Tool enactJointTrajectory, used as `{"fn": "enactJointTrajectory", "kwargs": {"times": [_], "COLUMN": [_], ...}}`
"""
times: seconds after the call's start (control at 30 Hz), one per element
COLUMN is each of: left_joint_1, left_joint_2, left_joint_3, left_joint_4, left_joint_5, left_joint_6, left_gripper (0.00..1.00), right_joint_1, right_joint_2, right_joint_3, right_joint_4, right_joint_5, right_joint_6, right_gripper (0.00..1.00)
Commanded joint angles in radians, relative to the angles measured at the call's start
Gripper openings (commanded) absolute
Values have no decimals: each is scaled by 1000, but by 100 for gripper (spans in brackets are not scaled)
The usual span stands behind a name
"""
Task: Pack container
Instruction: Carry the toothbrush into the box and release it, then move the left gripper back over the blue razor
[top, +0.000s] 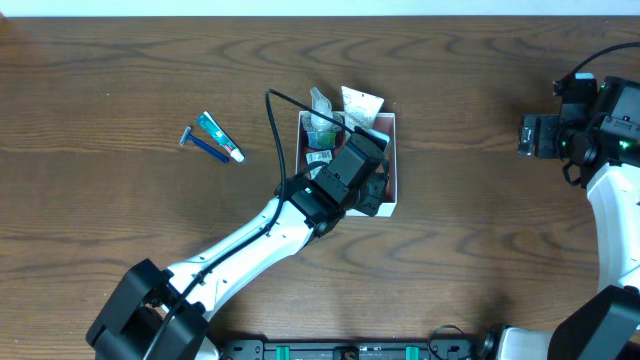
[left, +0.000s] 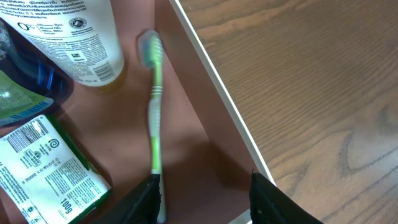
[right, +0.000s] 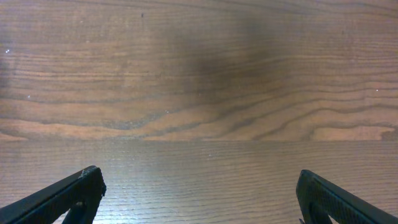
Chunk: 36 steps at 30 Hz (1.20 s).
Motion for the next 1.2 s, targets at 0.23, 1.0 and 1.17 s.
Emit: {"fn": "enactJointTrajectory", "kwargs": {"times": [0.23, 1.0, 1.17], "left_joint_1": [0, 500, 570], "left_joint_2": [-76, -208, -84], "left_joint_3": [28, 35, 35], "left_joint_4": [-19, -194, -133], "left_joint_5": [-11, -481, -474], "left_joint_6": [9, -249, -249], "left_gripper": [47, 66, 66], "right_joint_1": [7, 7, 7], "right_joint_2": [4, 4, 4], "right_joint_3": [6, 6, 6], "right_joint_4": [-1, -1, -1], "right_joint_5": [-8, -8, -8], "right_joint_6": [-12, -12, -12], "right_gripper": [99, 99, 99]}}
